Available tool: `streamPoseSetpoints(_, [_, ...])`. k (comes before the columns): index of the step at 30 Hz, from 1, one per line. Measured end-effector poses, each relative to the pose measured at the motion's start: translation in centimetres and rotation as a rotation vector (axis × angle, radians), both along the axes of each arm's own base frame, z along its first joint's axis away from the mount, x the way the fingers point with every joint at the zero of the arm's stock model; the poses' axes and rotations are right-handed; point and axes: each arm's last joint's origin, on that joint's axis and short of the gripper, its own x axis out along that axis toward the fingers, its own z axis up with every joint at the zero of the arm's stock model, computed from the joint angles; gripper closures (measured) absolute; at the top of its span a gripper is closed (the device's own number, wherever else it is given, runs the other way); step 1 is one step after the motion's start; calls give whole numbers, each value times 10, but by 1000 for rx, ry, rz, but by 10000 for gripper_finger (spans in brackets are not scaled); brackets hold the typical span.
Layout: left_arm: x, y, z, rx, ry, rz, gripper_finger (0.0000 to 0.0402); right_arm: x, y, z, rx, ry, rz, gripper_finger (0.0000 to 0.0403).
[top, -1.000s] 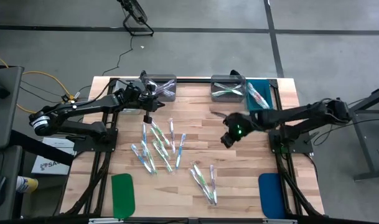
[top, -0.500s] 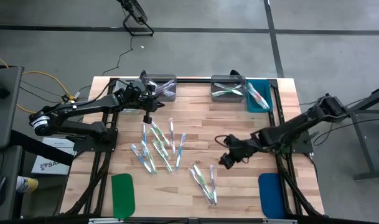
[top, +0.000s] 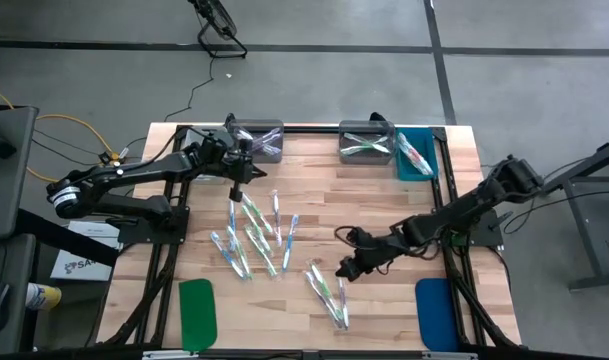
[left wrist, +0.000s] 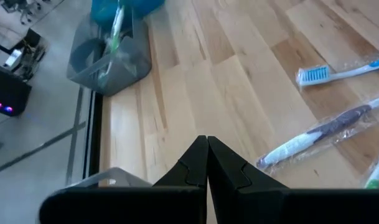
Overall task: Pick & Place Toothbrushes
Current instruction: Put the violet toothbrush into the left black bin
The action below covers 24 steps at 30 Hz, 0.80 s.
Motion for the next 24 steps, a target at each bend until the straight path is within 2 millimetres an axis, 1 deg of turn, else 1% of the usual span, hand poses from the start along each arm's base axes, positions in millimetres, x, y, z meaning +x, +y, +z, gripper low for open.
streamPoseSetpoints(4, [0, 0, 0, 22, 2, -13, 402, 15, 7, 22, -49, 112, 2, 270])
streamPoseSetpoints(8, [0, -1, 1, 40, -7, -61, 402, 31, 15, 32, -92, 252, -17, 278])
streamPoseSetpoints(11, [-1, -2, 3, 64, -17, -98, 402, 41, 20, 28, -83, 339, -45, 281])
streamPoseSetpoints(13, [-1, -3, 5, 73, -31, -134, 402, 48, 25, 20, -46, 380, -65, 282])
streamPoseSetpoints(16, [-2, -6, 7, 79, -57, -217, 402, 54, 33, 7, 4, 445, -97, 282])
streamPoseSetpoints(20, [-2, -9, 8, 65, -93, -328, 402, 53, 43, 0, 54, 483, -161, 282])
streamPoseSetpoints(24, [-3, -10, 7, 52, -88, -350, 402, 52, 50, 0, 58, 444, -234, 282])
